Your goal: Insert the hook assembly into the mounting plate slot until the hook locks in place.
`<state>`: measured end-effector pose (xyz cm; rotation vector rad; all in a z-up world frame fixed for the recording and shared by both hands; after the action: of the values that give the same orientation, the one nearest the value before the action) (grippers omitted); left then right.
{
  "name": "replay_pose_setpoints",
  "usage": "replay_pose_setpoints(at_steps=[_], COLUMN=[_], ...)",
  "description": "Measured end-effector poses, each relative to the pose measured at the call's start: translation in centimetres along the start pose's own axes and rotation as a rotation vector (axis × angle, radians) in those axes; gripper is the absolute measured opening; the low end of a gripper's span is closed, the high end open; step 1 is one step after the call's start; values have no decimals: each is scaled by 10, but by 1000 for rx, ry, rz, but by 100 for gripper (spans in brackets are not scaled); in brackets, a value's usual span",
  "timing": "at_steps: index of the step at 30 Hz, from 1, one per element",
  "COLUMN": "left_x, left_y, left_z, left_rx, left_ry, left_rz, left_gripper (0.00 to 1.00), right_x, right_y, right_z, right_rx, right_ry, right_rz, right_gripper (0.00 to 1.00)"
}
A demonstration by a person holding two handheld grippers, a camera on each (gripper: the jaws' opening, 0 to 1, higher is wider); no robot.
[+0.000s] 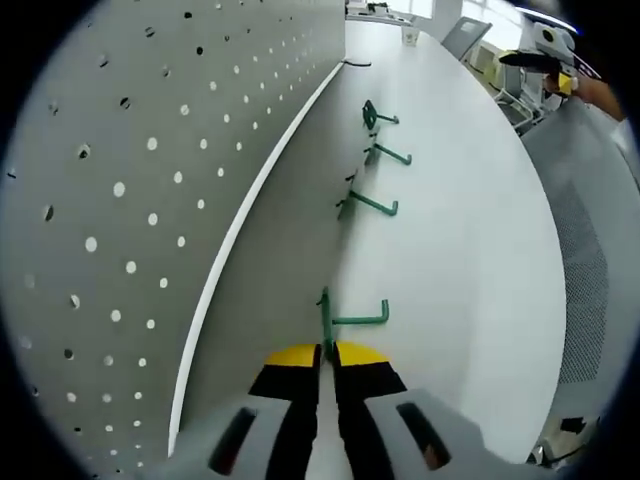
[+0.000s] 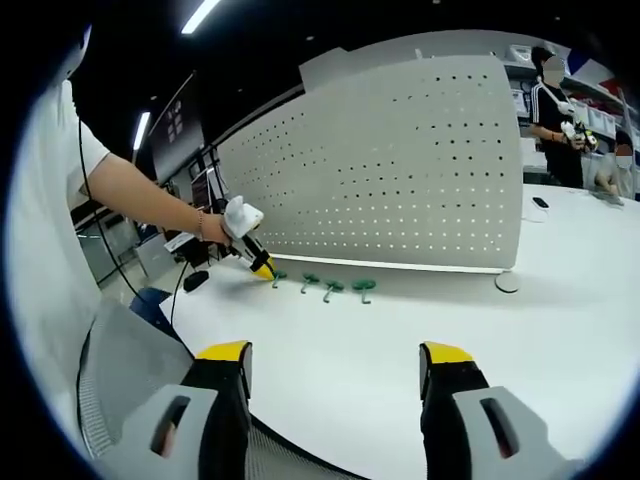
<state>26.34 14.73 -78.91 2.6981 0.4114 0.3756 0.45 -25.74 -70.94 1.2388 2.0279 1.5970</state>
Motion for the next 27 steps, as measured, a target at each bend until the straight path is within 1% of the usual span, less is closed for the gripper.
replay_pose_setpoints(at_steps=[3, 10, 15, 18, 20, 21, 23, 27], left_x=[-2, -1, -2, -2, -3, -3, -5, -5], left_y=[1, 1, 1, 1, 0, 0, 0, 0], left_z=[0, 0, -1, -1, -1, -1, -2, -4], left_rx=[3, -1, -5, -7, -20, -22, -53, -90], left_ry=[15, 19, 23, 25, 35, 38, 44, 73], left_rz=[29, 35, 53, 41, 54, 49, 27, 12], left_gripper=[4, 3, 3, 2, 2, 2, 2, 1], right_x=[-1, -1, -1, 0, -1, -1, -2, -3], right_y=[0, 0, 1, 1, 1, 2, 2, 3], right_z=[0, 1, 1, 1, 0, 0, -1, -2], right_rx=[0, 1, -1, -3, -5, -7, -11, -14], right_ry=[0, 3, 2, 1, -2, -3, -6, -11], right_rz=[-1, -1, -1, -2, -4, -4, -4, -6], right_gripper=[66, 66, 66, 66, 66, 66, 66, 66])
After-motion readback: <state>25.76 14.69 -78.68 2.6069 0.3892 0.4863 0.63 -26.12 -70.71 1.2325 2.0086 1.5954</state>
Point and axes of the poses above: the point that each gripper's makers call its tool centre point, and the gripper's own axes: z roughly forward along the fingers, x roughly to its left, y roughly out of its top, the point moved 10 cm from there along -z, roughly backward along the fingers, and after that the axes turned 9 degrees about y, right-handed, at the moved point
